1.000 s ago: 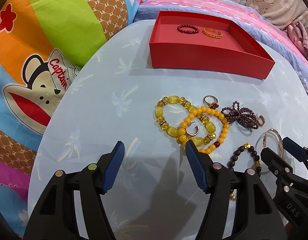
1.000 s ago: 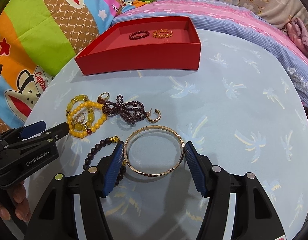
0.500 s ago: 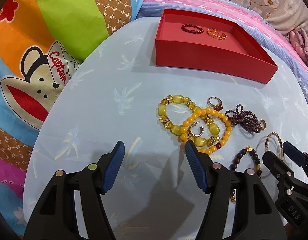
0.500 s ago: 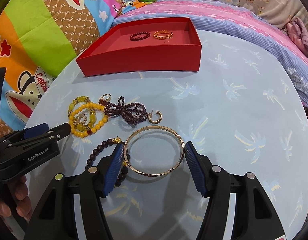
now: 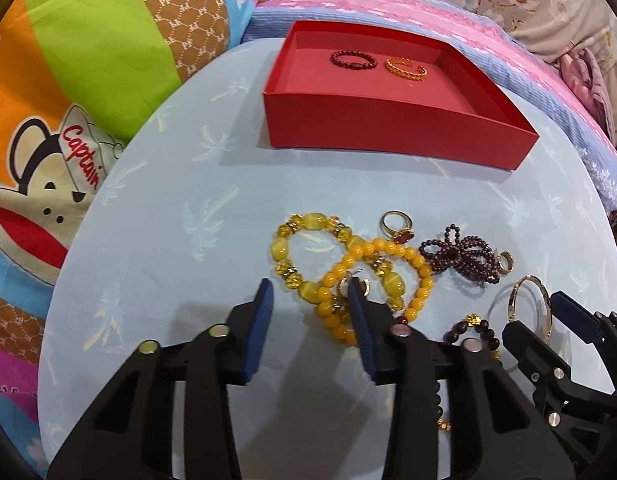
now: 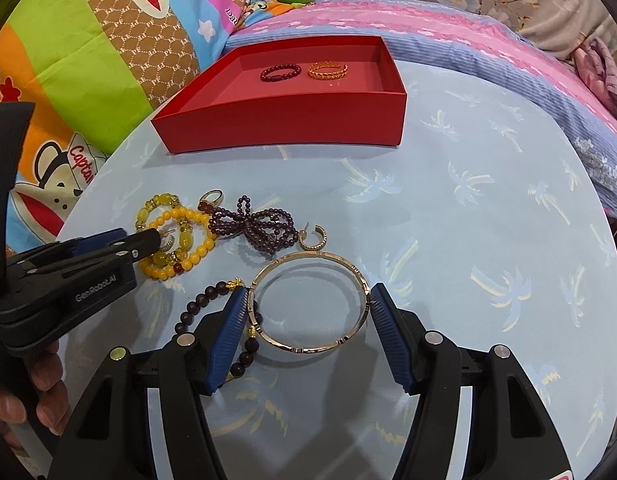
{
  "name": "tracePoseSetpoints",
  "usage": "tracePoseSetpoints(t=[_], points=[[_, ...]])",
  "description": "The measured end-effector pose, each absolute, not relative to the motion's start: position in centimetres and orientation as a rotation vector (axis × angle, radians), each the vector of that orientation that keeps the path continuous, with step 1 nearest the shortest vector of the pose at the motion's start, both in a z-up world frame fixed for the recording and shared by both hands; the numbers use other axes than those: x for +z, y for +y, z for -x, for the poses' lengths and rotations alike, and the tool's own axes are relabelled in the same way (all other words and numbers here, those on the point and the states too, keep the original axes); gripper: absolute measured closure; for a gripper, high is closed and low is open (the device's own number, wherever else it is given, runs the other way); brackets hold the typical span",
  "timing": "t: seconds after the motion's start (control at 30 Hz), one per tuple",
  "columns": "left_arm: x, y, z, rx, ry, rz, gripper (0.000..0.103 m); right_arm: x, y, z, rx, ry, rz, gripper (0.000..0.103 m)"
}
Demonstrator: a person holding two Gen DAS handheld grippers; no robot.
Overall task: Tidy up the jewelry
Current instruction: 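Grasp the yellow amber bead bracelet with the left tool while the right tool grasps the thin gold bangle, then carry both pieces into the red box and open both tools to release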
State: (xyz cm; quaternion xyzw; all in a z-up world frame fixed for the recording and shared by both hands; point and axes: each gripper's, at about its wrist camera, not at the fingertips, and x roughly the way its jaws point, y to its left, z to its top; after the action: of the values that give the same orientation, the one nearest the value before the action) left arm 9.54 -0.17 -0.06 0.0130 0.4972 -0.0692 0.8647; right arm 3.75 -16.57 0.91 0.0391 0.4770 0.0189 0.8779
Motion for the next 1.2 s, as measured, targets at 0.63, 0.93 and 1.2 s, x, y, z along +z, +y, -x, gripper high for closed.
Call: tracePoseSetpoints(t=[0.63, 0.93, 1.2], points=[[3.6, -1.1, -9.1, -0.23, 0.981, -0.031, 0.096, 1.4, -16.9, -3.8, 0.044, 0.979, -0.097, 0.043], [8.4, -2.1, -9.3, -0.282, 0.899, -0.02, 0.096, 3.2, -17.8, -4.7, 0.046, 0.939, -0.112, 0.043], [12.0, -3.0, -12.4, -0.269, 0.805, -0.048, 0.096, 7.8, -18.7, -8.4, 0.048, 0.832, -0.075, 0.043]])
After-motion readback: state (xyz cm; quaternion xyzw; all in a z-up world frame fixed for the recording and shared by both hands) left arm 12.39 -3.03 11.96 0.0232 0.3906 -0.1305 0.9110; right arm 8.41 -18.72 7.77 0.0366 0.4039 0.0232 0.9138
